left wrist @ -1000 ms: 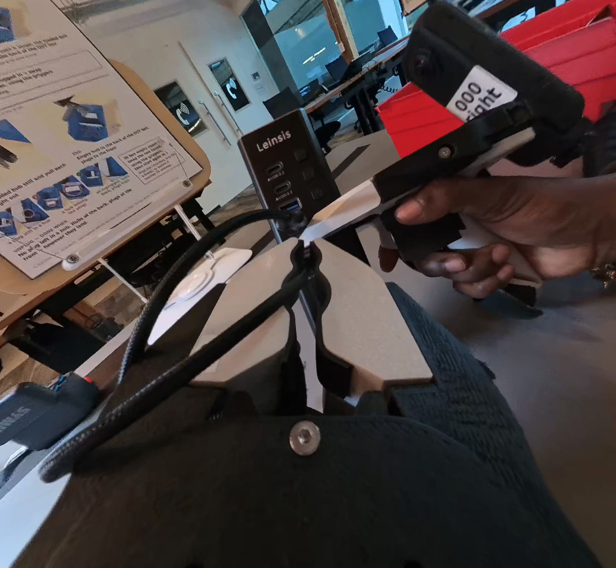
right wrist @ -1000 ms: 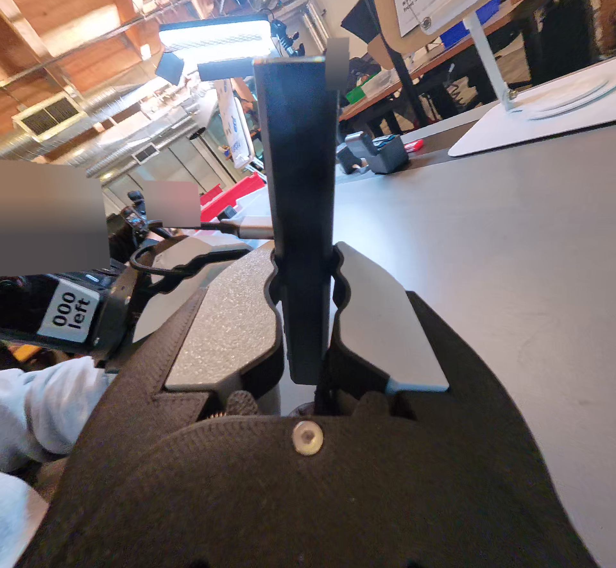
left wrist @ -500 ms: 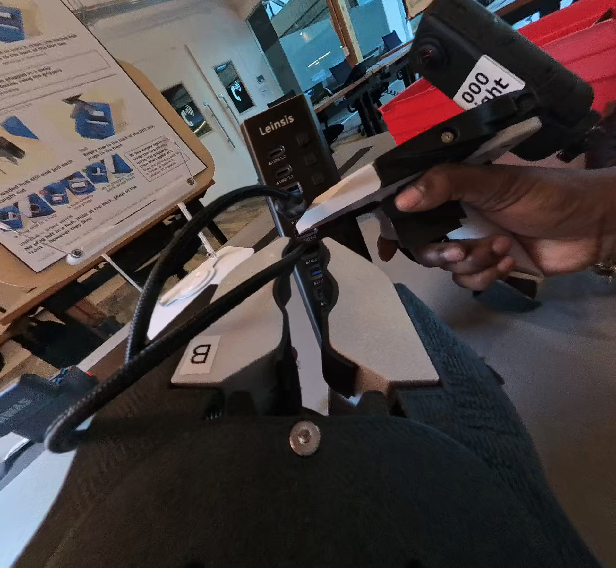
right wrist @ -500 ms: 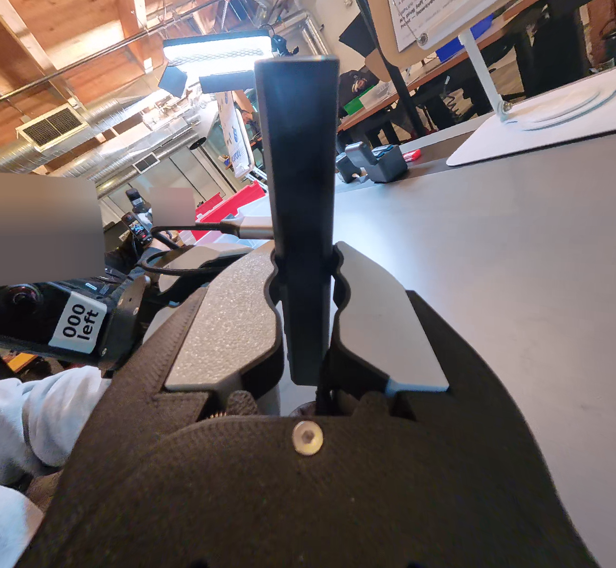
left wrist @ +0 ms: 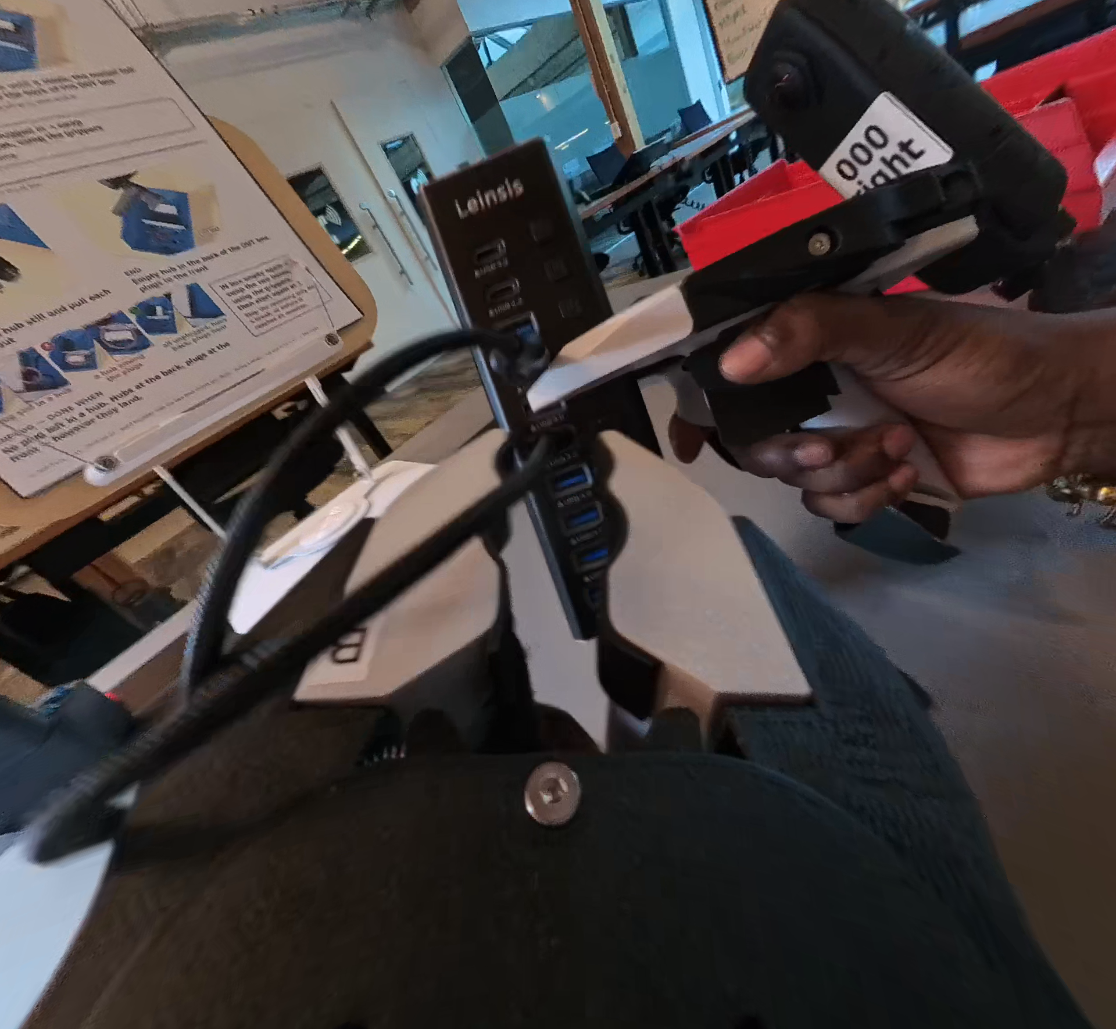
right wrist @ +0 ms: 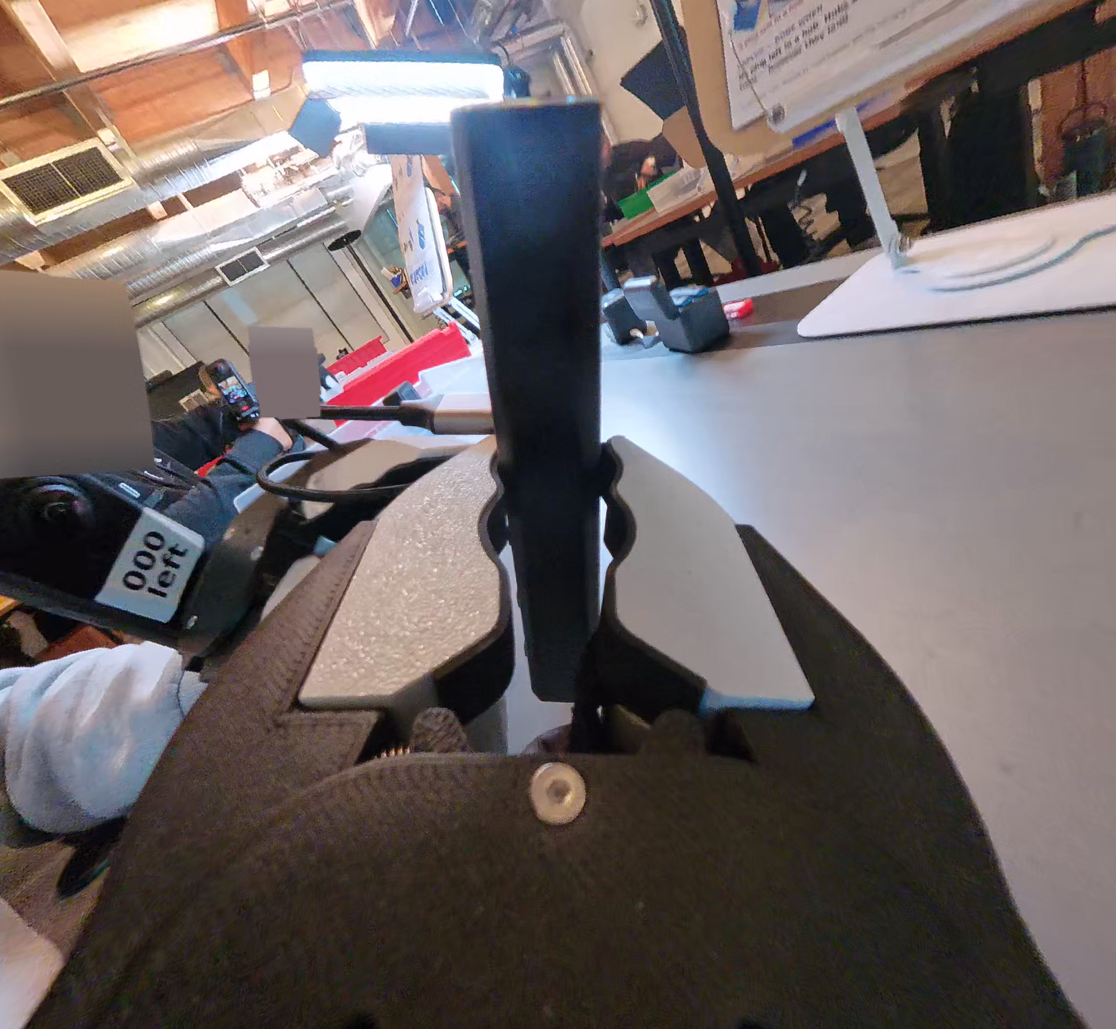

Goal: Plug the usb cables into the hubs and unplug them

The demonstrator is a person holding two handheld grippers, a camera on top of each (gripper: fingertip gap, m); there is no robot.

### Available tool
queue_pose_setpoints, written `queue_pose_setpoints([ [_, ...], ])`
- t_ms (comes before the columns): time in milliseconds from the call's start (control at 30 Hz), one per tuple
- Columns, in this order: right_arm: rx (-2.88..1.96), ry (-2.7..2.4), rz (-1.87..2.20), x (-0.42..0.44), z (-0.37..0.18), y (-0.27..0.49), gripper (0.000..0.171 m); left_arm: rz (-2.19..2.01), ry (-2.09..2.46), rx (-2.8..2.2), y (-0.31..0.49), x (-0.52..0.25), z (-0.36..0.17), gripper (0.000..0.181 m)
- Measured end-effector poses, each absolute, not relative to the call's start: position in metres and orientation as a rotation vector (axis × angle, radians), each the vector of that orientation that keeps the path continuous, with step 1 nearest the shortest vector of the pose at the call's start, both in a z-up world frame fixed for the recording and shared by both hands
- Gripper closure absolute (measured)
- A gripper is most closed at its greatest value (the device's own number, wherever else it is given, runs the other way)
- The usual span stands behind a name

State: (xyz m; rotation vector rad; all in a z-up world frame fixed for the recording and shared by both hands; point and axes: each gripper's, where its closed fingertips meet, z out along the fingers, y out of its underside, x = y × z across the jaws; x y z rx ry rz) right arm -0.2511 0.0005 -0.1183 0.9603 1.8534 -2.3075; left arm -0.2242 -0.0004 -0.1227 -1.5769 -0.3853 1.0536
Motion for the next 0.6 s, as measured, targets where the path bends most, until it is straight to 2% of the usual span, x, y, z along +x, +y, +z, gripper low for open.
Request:
queue_pose_setpoints([
  [33, 0.959, 1.840, -2.339, -0.252, -0.115, 0.002, 0.143, 1.014, -0.401, -1.564, 0.001, -0.225, -0.125, 0.135],
  [100, 1.010, 1.794, -2.404, -0.260, -0.111, 0.013, 0.143, 0.892, -0.403, -1.526, 0.007, -0.221, -0.126, 0.110],
  [267, 1.203, 1.450, -2.607, -0.286, -0.094, 0.063, 0.143, 0.620, -0.410, -1.343, 0.009, -0.207, -0.108, 0.075],
  [367, 1.205, 1.361, -2.773, -0.288, -0.076, 0.085, 0.143, 0.546, -0.425, -1.296, 0.008, -0.208, -0.104, 0.061],
  [433, 1.181, 1.319, -2.876, -0.285, -0.066, 0.095, 0.143, 0.541, -0.444, -1.270, 0.003, -0.210, -0.102, 0.063],
  [600, 1.141, 1.214, -2.974, -0.280, -0.053, 0.110, 0.143, 0.584, -0.461, -1.168, -0.017, -0.212, -0.088, 0.110],
])
